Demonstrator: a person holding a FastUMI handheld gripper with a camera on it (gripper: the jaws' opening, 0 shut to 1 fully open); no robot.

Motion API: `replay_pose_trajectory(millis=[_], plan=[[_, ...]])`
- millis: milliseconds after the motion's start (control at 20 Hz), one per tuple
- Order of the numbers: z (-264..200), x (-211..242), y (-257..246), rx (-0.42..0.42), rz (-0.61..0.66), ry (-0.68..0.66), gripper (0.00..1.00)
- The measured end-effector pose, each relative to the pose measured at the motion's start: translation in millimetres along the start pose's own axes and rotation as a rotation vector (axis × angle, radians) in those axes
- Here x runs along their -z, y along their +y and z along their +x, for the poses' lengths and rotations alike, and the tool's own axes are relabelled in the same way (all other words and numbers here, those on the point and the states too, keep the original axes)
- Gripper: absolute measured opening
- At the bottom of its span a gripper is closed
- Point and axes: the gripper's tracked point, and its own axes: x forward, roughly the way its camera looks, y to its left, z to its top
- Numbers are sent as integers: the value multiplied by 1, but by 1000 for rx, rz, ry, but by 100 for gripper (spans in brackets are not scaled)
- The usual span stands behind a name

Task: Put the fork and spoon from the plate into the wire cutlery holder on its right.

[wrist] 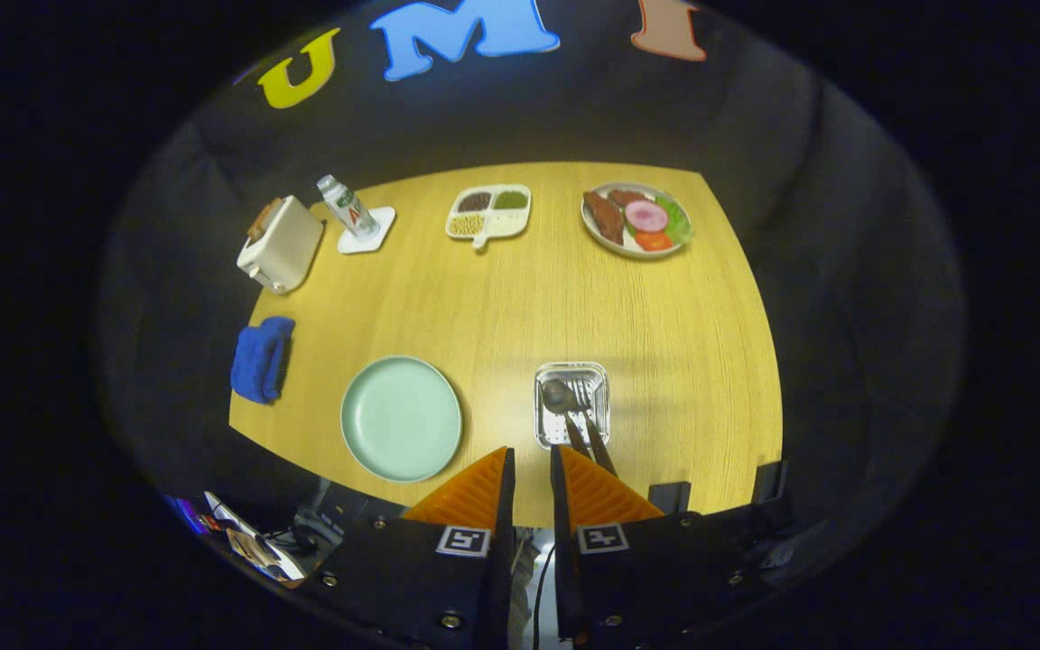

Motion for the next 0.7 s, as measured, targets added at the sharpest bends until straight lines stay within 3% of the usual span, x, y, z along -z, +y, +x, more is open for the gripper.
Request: replay_pose_trajectory(millis=[150, 400, 700], plan=[[-38, -26, 39, -13, -56, -303, 21], [-93, -26, 96, -41, -71, -637, 21], [-145, -19, 124, 20, -90, -904, 21]])
